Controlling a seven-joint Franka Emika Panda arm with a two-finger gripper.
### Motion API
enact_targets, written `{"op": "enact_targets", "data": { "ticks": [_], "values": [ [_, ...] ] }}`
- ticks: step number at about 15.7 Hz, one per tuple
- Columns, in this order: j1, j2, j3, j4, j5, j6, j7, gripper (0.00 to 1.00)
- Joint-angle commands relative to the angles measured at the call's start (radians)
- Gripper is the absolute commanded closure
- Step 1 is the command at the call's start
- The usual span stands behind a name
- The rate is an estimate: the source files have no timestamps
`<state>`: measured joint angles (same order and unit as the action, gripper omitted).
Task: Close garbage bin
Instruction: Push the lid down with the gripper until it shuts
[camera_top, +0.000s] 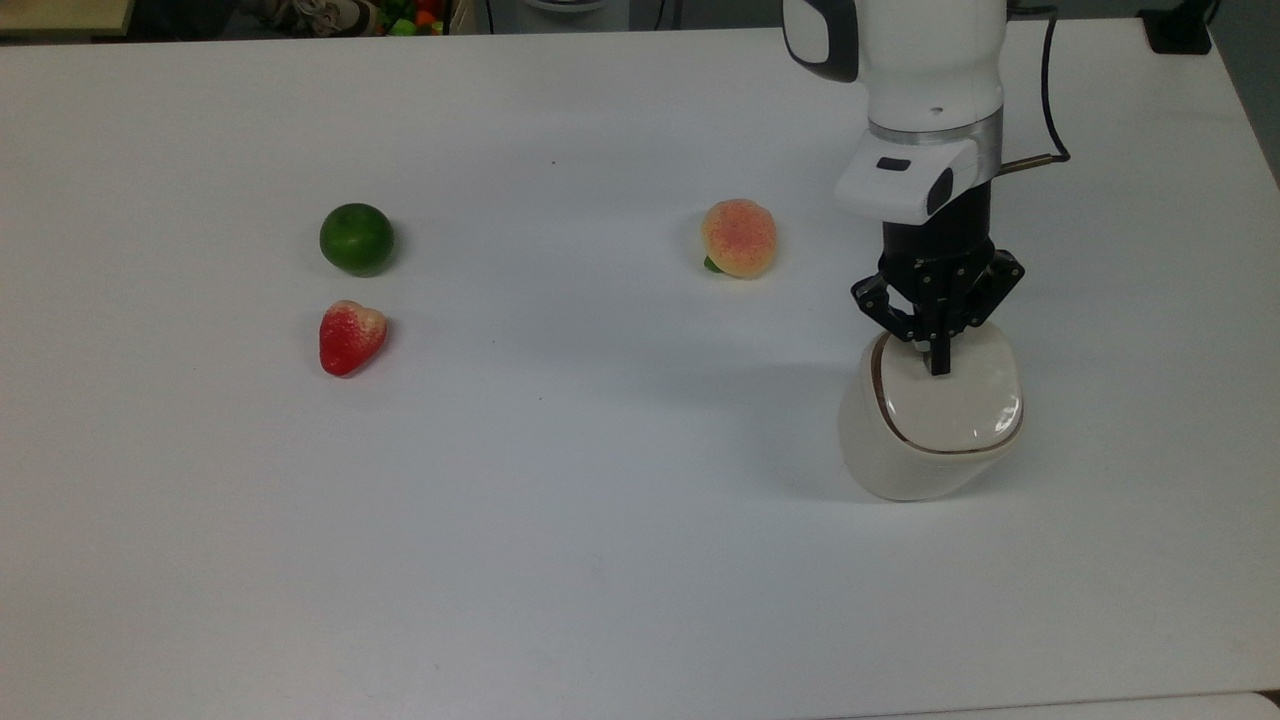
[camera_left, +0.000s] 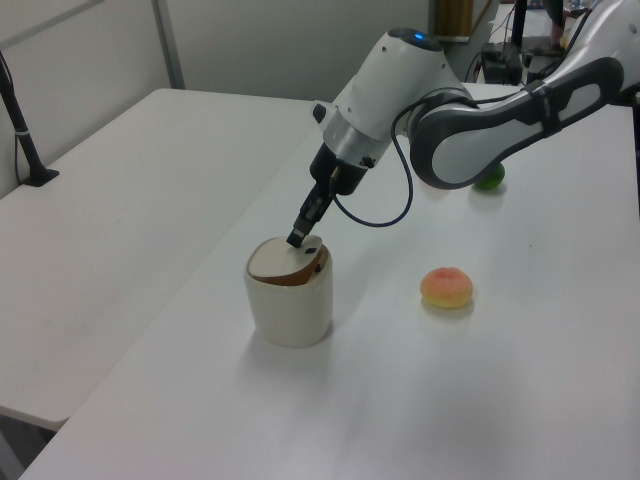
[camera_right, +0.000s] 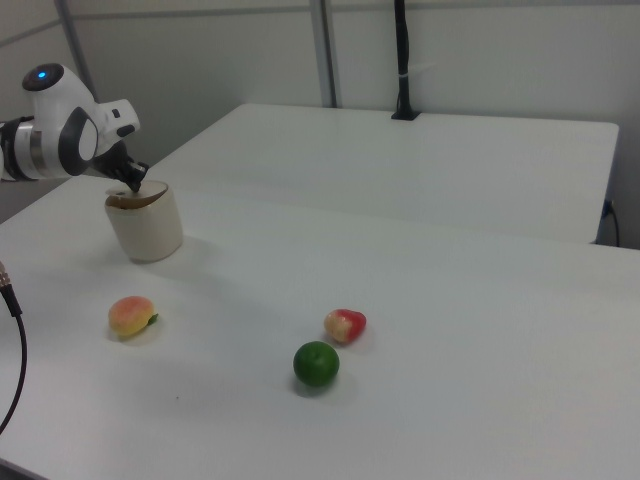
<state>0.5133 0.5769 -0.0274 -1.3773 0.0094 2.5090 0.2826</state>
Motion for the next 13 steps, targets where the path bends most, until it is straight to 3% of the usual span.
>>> {"op": "enact_targets", "data": {
  "ticks": [1, 13],
  "values": [
    [0.025, -0.040, -0.006, -0.042, -0.014, -0.048, 0.015, 1.00],
    [0.042, -0.038, -0.006, -0.052, -0.014, -0.076, 0.017, 1.00]
  ]
}}
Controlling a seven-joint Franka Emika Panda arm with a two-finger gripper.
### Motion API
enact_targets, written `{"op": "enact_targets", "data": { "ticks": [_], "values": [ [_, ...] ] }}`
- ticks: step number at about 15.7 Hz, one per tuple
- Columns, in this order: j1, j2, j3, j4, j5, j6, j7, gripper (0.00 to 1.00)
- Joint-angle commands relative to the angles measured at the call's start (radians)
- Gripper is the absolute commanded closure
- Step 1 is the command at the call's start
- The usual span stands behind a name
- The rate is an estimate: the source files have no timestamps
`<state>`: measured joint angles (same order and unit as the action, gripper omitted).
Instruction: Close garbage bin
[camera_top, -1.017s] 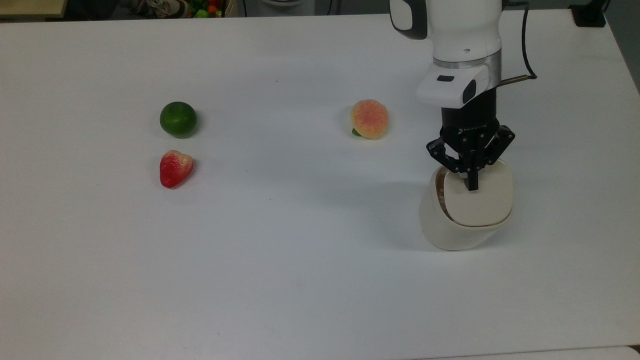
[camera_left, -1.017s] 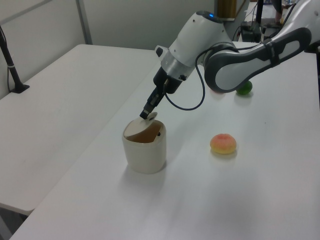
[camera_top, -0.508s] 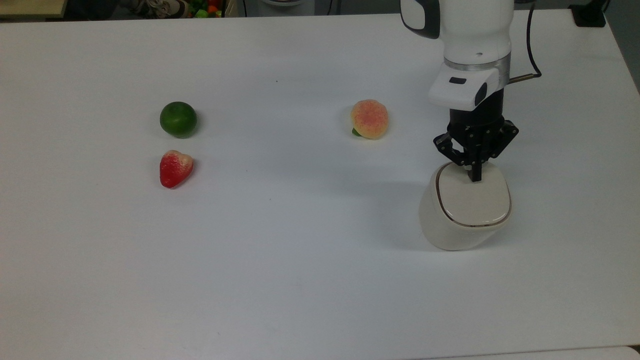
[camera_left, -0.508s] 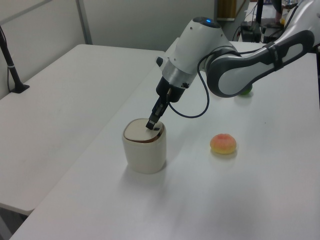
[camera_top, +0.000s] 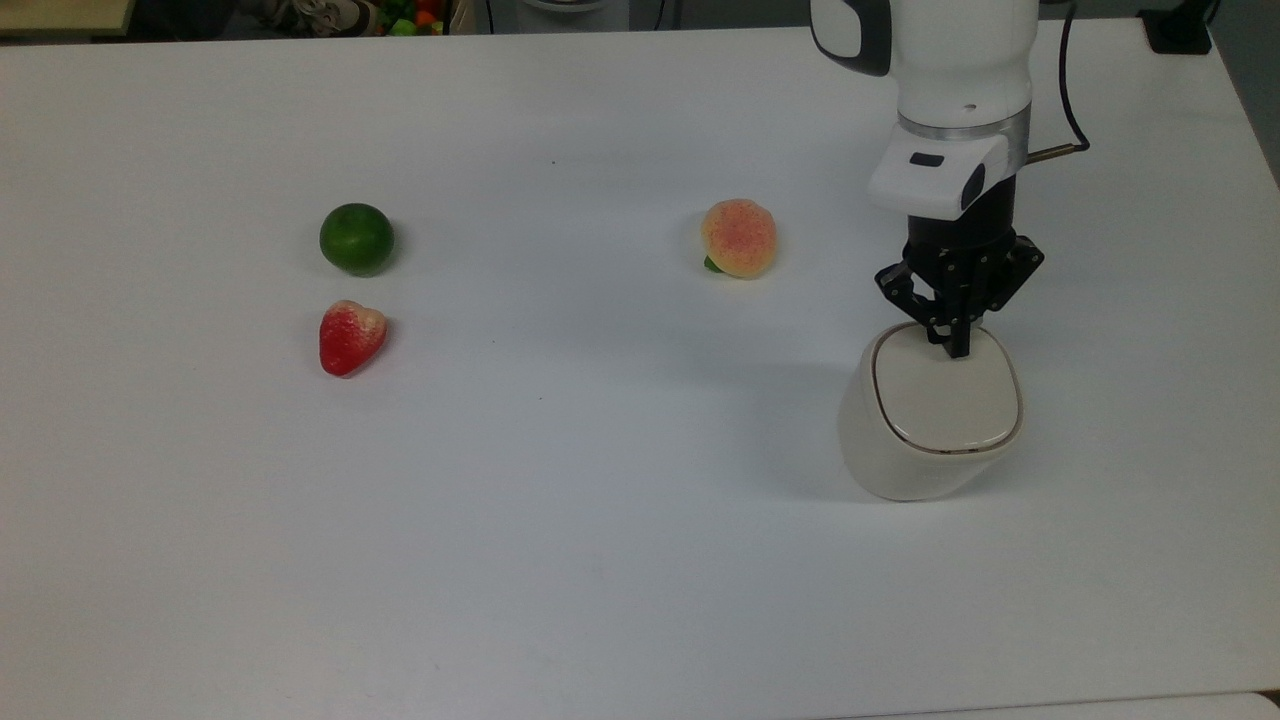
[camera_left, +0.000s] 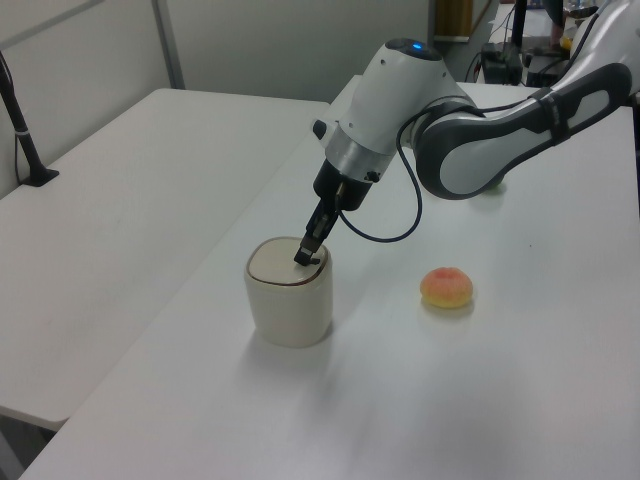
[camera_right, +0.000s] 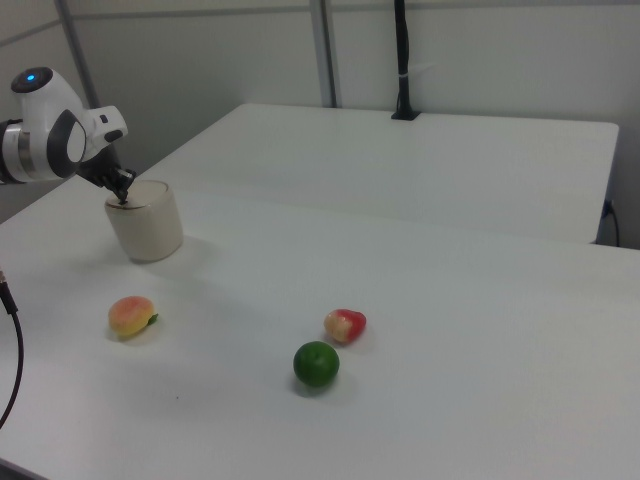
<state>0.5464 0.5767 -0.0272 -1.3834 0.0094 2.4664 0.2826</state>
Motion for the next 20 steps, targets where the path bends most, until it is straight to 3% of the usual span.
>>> {"op": "enact_targets", "data": {
  "ticks": [1, 12, 20],
  "values": [
    [0.009, -0.038, -0.007, -0.048, -0.014, -0.035, 0.018, 1.00],
    [0.007, -0.014, -0.007, -0.060, -0.012, -0.030, 0.017, 1.00],
    [-0.008, -0.081, -0.008, -0.049, 0.004, -0.089, 0.017, 1.00]
  ]
}}
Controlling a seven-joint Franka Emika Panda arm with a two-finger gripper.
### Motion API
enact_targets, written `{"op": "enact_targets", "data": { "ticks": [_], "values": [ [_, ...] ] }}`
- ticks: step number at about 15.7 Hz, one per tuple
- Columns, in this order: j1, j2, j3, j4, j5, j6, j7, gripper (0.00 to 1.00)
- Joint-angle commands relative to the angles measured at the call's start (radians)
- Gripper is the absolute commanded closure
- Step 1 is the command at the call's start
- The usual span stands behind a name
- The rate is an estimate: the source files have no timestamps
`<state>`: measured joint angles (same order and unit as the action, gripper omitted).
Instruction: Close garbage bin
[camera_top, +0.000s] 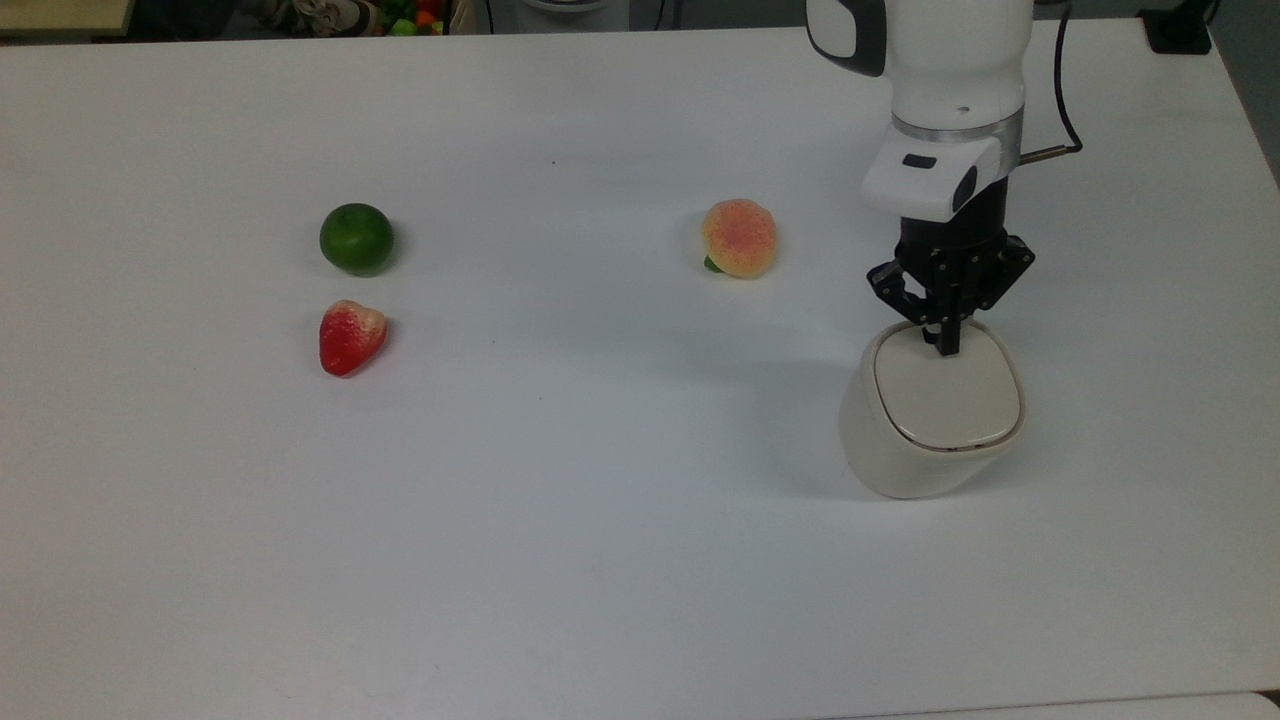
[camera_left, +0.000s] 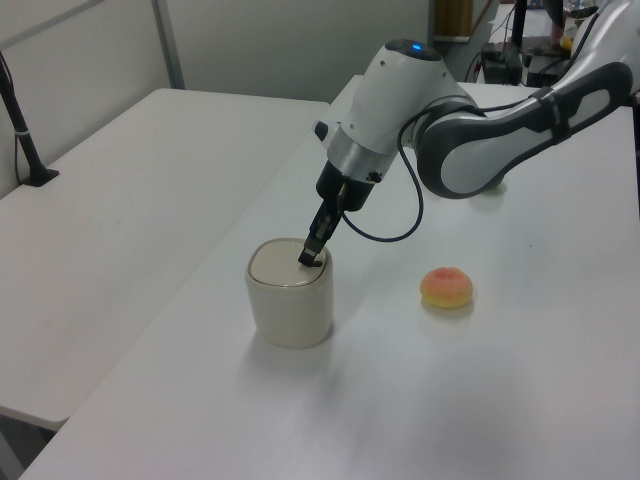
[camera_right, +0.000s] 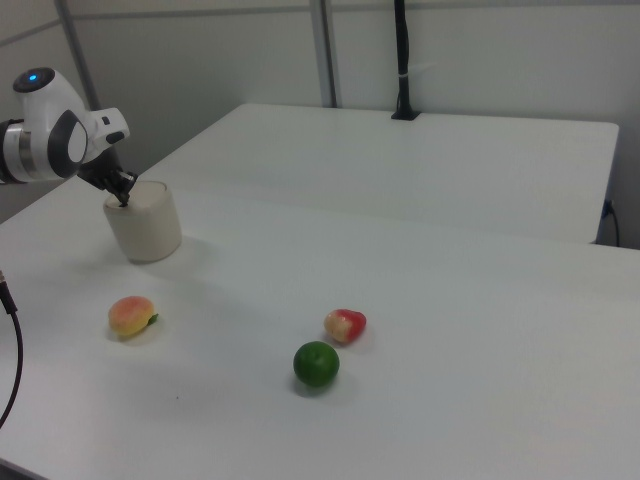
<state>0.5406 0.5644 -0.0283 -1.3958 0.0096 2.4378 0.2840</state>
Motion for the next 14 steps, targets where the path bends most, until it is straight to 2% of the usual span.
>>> {"op": "enact_targets", "data": {
  "ticks": [1, 8, 14],
  "values": [
    [-0.008, -0.083, -0.007, -0.040, 0.004, -0.075, 0.015, 1.00],
    [-0.077, -0.211, -0.007, -0.043, 0.006, -0.310, 0.004, 1.00],
    [-0.162, -0.359, -0.007, -0.063, 0.046, -0.557, -0.042, 1.00]
  ]
}}
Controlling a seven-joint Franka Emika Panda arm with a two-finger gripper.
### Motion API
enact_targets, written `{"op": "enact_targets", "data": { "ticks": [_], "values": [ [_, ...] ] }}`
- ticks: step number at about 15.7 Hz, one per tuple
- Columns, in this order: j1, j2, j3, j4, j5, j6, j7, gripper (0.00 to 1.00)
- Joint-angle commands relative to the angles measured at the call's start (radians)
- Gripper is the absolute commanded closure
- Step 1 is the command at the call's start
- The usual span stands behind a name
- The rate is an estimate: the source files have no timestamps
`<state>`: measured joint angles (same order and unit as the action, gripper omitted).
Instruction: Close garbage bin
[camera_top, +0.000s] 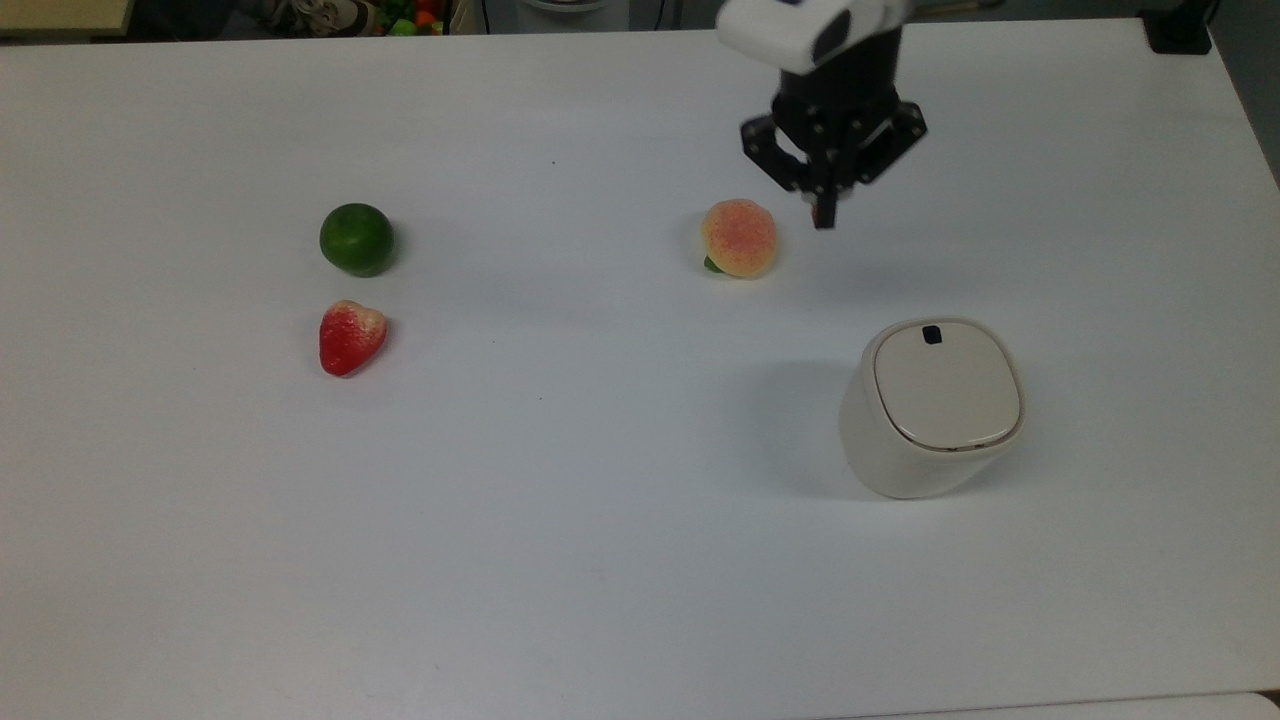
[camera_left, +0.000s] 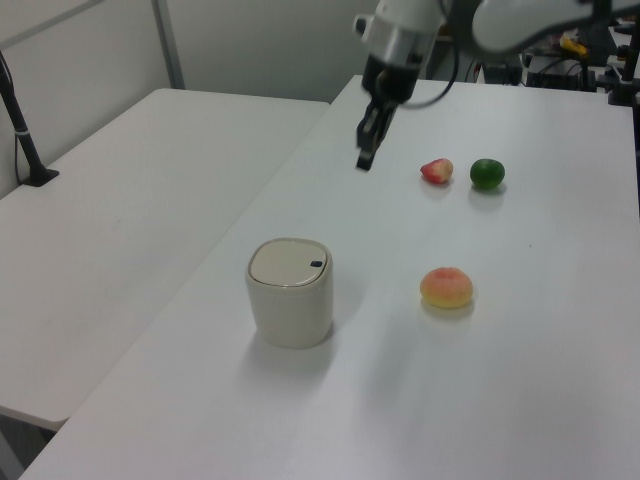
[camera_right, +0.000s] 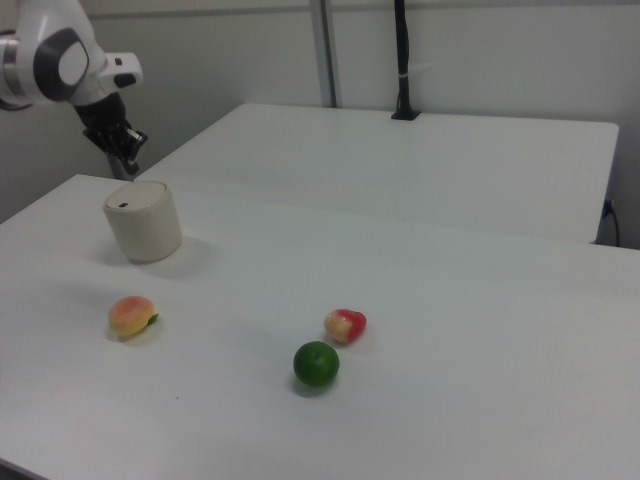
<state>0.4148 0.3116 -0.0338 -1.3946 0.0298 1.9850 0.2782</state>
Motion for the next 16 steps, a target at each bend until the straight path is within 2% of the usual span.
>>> {"op": "enact_targets", "data": {
  "ticks": [1, 5, 9, 14, 16],
  "values": [
    [-0.048, -0.143, -0.001, -0.095, 0.025, -0.123, -0.048, 1.00],
    [-0.080, -0.290, -0.005, -0.236, 0.027, -0.133, -0.085, 1.00],
    [-0.082, -0.385, -0.014, -0.365, 0.028, -0.138, -0.088, 1.00],
    [-0.152, -0.417, -0.021, -0.374, 0.062, -0.195, -0.126, 1.00],
    [-0.207, -0.416, -0.018, -0.368, 0.065, -0.198, -0.169, 1.00]
  ]
}}
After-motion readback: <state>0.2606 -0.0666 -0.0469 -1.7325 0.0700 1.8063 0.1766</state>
